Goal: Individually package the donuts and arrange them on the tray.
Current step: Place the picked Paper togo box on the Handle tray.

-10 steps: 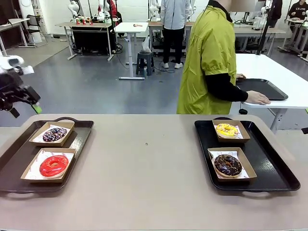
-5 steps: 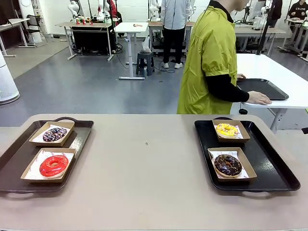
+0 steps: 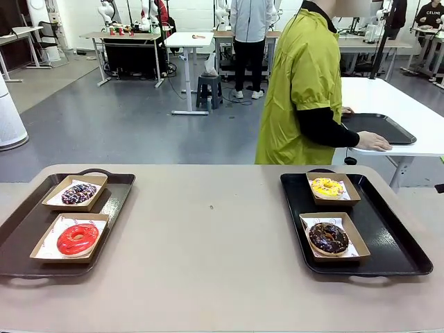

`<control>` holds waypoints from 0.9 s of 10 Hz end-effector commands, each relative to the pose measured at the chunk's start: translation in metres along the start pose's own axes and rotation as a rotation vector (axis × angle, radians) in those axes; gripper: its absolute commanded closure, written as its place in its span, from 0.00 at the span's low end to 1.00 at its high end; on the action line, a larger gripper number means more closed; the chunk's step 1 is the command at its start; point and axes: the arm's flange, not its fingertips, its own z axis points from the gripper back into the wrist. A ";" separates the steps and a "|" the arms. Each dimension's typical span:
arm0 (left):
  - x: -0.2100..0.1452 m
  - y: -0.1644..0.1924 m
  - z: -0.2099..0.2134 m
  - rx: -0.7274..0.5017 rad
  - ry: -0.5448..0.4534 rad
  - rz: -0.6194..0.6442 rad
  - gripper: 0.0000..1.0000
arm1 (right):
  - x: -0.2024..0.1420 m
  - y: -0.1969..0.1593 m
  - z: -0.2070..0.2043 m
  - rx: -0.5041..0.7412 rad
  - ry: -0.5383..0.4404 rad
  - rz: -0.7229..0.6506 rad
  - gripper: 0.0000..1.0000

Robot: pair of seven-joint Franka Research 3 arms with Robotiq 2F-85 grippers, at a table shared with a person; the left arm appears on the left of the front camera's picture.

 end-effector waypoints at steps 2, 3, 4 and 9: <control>0.000 0.000 0.000 0.000 0.000 0.000 0.00 | -0.002 0.001 0.000 -0.006 0.013 -0.001 0.00; 0.000 0.000 0.000 0.000 0.000 0.000 0.00 | -0.002 0.001 0.000 -0.006 0.013 -0.001 0.00; 0.000 0.000 0.000 0.000 0.000 0.000 0.00 | -0.002 0.001 0.000 -0.006 0.013 -0.001 0.00; 0.000 0.000 0.000 0.000 0.000 0.000 0.00 | -0.002 0.001 0.000 -0.006 0.013 -0.001 0.00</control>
